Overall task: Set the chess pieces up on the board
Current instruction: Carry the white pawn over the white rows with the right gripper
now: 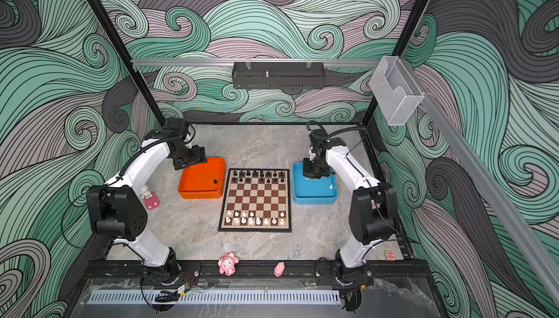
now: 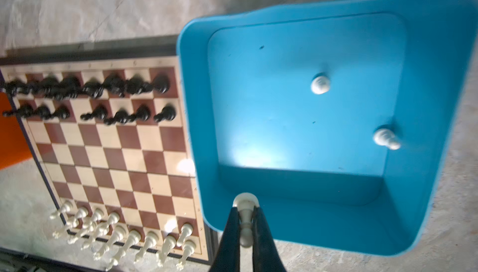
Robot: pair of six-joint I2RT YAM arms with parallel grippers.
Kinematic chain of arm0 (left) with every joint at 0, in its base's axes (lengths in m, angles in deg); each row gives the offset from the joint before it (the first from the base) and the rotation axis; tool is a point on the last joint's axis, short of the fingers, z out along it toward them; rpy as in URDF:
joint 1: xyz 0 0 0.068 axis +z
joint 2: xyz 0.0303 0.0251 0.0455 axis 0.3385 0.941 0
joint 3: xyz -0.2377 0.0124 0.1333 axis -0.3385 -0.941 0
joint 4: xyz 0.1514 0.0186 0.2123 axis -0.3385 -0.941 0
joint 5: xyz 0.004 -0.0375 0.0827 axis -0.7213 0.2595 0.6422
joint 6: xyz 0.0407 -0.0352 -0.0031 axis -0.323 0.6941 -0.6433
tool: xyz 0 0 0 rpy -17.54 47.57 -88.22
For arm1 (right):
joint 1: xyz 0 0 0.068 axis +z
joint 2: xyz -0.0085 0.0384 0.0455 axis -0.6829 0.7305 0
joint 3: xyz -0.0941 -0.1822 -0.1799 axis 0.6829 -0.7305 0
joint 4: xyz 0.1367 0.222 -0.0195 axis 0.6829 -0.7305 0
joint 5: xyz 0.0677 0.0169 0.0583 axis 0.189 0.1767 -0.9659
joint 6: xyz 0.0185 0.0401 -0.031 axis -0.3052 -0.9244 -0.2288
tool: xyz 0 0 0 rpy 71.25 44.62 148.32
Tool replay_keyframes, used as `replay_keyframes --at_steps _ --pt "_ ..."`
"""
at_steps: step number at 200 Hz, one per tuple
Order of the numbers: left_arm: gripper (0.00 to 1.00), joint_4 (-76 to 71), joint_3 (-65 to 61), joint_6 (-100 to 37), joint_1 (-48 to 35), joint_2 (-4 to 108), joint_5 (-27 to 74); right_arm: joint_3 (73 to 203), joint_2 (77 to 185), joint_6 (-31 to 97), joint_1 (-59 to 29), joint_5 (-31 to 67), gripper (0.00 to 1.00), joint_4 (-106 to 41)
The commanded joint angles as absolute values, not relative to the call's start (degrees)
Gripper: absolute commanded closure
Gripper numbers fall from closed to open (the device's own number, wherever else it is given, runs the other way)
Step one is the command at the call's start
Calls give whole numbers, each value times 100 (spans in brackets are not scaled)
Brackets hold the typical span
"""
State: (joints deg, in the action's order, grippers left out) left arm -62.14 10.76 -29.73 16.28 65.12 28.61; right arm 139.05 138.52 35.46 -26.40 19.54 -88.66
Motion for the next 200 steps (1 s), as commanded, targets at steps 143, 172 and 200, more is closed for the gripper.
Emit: replay_keyframes --at_steps 143,172,200 --pt "16 -6185 774 -2958 1675 6102 2781 13386 14048 3014 -451 2335 93 -8886" --pt "16 -6185 770 -2975 1671 6139 2802 13548 14190 2985 -260 2346 93 -8885" --pt "16 -6154 733 -2959 1671 6143 2811 13604 14344 2941 -76 2340 93 -8851"
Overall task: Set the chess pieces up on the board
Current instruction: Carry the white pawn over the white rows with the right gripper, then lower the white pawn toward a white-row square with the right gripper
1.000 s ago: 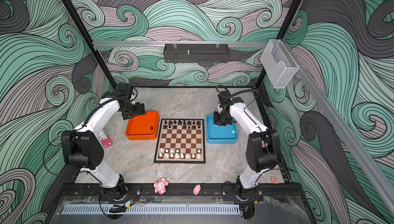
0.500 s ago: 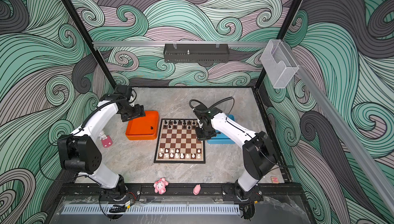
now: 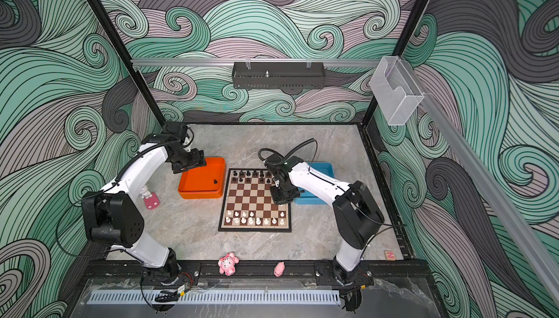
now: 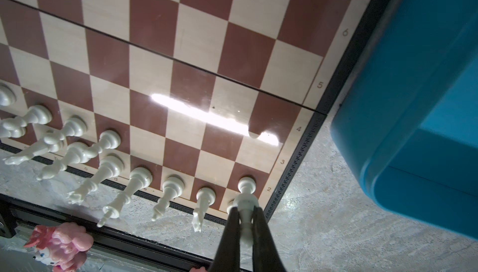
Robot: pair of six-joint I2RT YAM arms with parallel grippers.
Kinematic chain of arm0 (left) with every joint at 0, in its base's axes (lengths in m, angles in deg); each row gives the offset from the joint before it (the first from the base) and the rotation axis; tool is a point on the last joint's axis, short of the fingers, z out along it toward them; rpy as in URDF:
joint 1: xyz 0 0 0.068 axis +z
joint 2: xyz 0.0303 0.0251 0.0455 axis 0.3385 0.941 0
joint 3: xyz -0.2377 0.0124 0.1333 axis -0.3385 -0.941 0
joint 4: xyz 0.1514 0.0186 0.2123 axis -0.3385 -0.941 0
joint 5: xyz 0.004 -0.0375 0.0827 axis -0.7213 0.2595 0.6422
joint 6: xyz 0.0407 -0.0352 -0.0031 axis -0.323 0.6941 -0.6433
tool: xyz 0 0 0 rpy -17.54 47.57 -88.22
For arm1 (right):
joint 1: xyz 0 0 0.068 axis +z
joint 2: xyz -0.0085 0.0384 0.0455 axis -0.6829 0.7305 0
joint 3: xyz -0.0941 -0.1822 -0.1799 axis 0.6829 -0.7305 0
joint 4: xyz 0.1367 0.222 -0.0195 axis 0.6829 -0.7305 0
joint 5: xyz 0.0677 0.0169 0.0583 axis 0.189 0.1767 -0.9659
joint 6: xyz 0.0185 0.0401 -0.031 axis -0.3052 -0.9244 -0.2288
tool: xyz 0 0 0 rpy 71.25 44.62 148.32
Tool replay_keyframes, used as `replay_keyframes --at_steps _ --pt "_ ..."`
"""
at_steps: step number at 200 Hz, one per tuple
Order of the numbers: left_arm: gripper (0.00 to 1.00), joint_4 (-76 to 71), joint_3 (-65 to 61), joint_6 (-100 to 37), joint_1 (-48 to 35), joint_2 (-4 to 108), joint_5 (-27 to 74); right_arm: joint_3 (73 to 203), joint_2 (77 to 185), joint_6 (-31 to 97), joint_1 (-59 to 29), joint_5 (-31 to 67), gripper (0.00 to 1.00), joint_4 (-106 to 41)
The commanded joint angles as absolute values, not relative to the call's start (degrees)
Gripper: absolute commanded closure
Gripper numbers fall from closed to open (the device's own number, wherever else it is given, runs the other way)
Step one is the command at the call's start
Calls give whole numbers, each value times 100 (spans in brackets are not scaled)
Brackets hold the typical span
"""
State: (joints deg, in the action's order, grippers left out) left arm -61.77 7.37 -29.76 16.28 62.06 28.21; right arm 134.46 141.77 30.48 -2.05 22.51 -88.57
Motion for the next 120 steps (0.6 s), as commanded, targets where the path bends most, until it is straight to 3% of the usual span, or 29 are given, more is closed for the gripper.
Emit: replay_keyframes --at_steps 1,120 --pt "16 -6157 728 -2959 1671 6143 2807 13609 14352 2941 -73 2338 93 -8845" --pt "16 -6137 663 -2984 1673 6192 2846 13585 14826 2828 264 2266 92 -8691"
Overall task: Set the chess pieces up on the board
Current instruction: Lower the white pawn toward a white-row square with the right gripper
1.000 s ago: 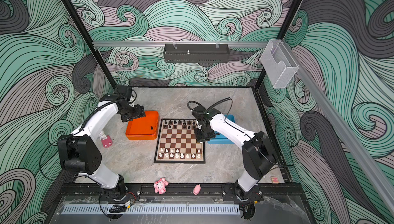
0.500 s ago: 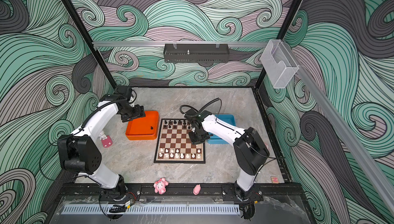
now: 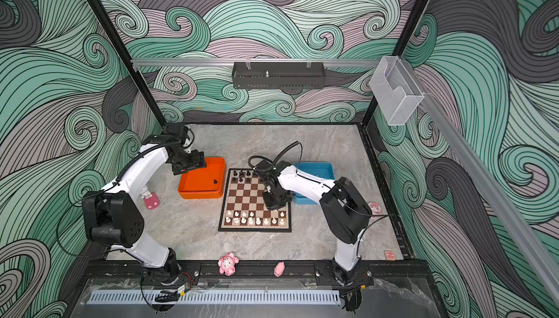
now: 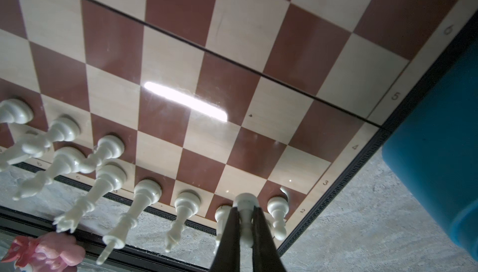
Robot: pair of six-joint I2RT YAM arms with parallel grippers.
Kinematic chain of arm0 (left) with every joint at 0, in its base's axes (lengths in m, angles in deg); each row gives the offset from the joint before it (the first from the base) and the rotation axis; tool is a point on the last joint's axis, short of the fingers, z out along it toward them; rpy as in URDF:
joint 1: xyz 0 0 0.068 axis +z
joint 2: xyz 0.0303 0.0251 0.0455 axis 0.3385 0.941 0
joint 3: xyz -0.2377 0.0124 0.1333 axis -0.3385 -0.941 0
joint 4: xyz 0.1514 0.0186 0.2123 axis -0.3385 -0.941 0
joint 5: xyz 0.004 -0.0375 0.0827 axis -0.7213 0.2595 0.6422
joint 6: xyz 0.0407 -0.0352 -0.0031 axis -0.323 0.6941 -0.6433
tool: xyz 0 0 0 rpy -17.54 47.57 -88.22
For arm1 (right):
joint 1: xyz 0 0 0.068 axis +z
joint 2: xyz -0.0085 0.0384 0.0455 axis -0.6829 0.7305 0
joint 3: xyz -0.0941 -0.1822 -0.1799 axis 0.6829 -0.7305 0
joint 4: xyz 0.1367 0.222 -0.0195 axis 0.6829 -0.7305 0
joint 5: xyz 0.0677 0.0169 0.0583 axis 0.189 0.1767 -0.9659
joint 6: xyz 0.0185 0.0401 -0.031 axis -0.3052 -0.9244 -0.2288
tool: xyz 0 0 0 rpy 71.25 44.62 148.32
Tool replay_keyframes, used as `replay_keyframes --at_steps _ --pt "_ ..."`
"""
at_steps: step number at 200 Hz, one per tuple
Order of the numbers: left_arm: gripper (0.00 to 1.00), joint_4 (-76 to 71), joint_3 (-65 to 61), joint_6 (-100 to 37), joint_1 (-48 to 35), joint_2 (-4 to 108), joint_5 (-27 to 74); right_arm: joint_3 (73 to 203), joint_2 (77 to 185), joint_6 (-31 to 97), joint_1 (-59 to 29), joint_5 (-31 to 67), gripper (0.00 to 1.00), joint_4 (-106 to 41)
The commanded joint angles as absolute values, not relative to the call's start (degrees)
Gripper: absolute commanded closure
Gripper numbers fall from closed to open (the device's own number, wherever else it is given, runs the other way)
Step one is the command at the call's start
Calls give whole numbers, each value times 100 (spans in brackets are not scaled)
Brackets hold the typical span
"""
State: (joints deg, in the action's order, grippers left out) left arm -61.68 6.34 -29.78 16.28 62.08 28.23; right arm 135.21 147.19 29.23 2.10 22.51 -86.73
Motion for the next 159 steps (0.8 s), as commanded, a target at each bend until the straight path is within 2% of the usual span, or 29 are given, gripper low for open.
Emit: replay_keyframes --at_steps 1,159 --pt "16 -6135 663 -2984 1672 6190 2846 13586 14830 2827 264 2265 92 -8686" --pt "16 -6101 627 -2998 1684 6189 2814 13517 14964 2804 356 2173 92 -8658"
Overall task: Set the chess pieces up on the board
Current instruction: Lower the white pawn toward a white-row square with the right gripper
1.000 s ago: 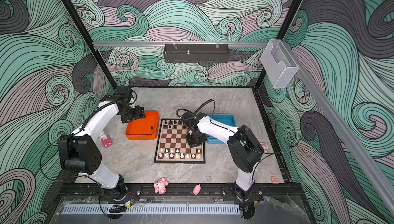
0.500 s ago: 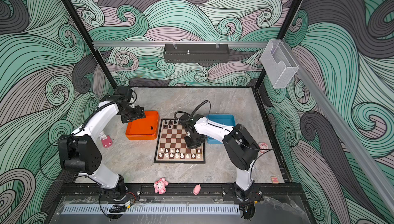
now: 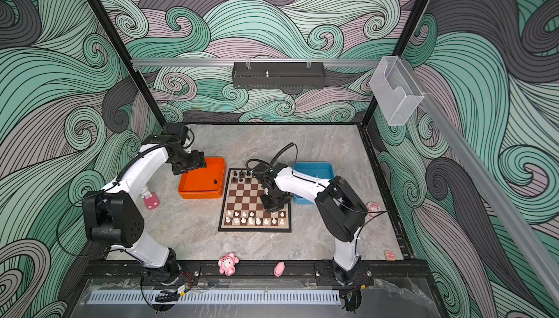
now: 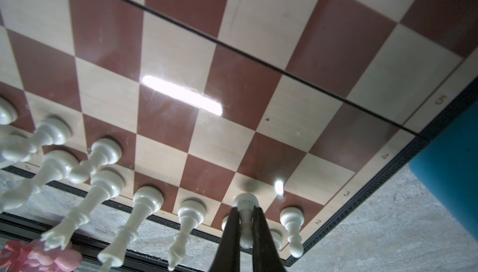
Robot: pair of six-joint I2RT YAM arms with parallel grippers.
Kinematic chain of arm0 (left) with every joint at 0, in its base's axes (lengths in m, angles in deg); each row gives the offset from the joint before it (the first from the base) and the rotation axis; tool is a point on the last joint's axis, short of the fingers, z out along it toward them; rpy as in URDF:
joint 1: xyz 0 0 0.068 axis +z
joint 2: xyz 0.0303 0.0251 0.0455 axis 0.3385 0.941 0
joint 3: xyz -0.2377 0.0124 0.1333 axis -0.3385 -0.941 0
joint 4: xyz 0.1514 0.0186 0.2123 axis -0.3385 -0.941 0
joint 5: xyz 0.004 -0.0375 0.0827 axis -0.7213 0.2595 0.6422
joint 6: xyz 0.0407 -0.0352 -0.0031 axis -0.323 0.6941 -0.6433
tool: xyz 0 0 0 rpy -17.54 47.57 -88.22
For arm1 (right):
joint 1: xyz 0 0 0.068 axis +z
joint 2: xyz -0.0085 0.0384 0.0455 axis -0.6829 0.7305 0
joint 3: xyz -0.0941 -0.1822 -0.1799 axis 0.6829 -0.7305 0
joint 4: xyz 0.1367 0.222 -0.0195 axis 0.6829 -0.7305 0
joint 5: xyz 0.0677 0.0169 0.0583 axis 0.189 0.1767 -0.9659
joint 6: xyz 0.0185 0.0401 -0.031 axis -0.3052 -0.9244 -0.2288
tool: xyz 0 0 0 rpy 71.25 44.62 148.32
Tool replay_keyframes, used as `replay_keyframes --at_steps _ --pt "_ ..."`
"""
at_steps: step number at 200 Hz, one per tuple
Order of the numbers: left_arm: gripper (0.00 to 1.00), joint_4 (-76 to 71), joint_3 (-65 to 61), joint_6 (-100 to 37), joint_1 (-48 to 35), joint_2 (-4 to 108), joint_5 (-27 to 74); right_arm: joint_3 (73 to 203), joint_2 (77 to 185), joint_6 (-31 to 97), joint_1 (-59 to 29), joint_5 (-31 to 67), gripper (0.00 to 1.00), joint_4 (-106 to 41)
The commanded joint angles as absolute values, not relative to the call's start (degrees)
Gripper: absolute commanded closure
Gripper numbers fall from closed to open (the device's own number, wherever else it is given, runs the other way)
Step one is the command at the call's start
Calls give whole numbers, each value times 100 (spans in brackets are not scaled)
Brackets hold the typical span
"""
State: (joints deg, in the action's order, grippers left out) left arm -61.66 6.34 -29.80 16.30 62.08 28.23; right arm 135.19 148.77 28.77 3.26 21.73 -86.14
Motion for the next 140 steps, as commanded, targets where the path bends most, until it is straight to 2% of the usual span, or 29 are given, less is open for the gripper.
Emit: replay_keyframes --at_steps 1,140 --pt "16 -6099 622 -3000 1682 6188 2813 13517 14966 2802 354 2175 92 -8661" --pt "16 -6097 733 -3011 1679 6299 2763 13550 14984 2783 351 2237 91 -8655"
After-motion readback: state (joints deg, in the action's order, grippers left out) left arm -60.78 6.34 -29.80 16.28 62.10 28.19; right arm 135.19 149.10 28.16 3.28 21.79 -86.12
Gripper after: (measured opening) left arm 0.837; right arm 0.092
